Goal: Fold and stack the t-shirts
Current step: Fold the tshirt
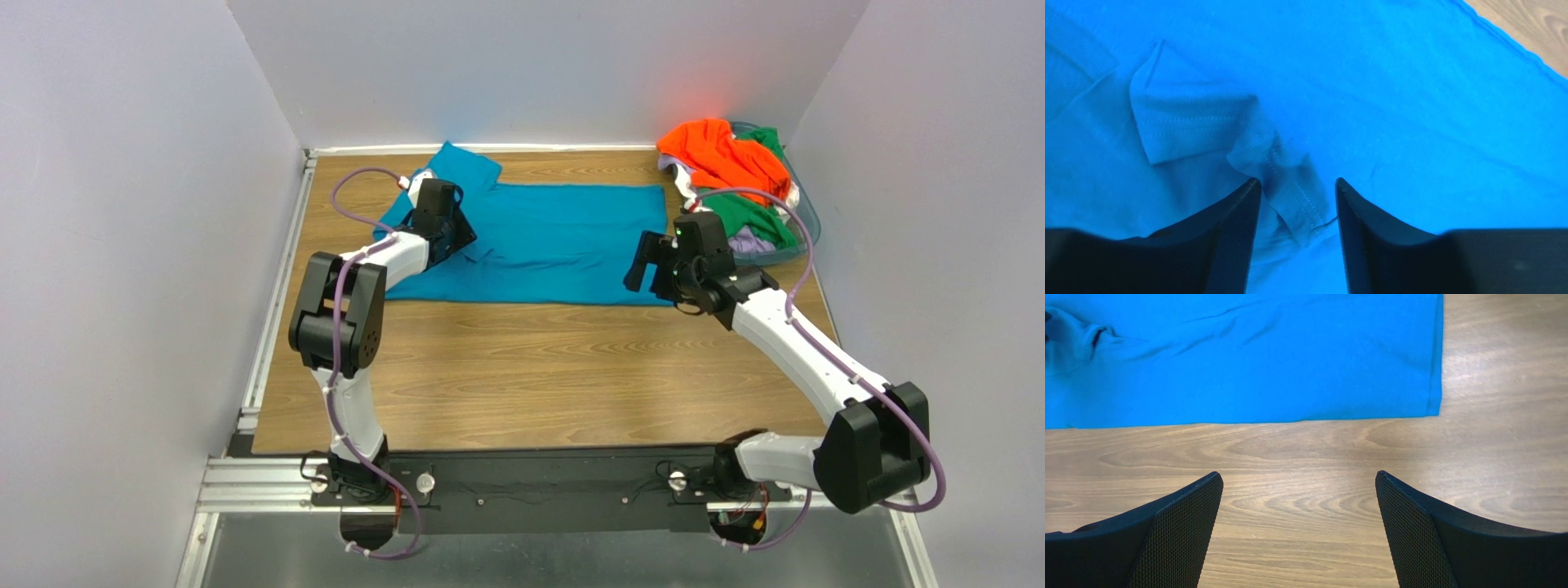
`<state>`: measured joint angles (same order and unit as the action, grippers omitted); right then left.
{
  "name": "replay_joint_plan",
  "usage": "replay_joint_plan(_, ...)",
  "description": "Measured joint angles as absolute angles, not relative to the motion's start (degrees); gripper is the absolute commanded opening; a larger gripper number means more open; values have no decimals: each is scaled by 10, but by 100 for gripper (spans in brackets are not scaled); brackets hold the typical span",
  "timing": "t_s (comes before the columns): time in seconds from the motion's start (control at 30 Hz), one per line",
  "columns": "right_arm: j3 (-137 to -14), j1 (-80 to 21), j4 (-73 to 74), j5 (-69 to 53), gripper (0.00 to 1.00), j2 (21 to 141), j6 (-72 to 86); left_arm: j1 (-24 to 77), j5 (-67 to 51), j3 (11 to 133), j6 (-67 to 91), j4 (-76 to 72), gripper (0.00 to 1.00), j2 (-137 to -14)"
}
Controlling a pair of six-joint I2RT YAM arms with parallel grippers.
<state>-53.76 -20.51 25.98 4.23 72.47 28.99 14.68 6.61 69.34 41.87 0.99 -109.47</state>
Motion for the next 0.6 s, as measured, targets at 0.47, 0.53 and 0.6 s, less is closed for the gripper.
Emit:
replay_joint_plan(0.47,-528,-205,298,72,100,713,291,146,82,764,412,14,0,-1145)
replay_joint_plan(0.53,-529,-205,300,77,100,713,291,146,82,775,410,15,0,-1155)
replay_joint_plan(0.6,-528,-205,301,82,100,712,291,146,83,782,406,18,0,-1161)
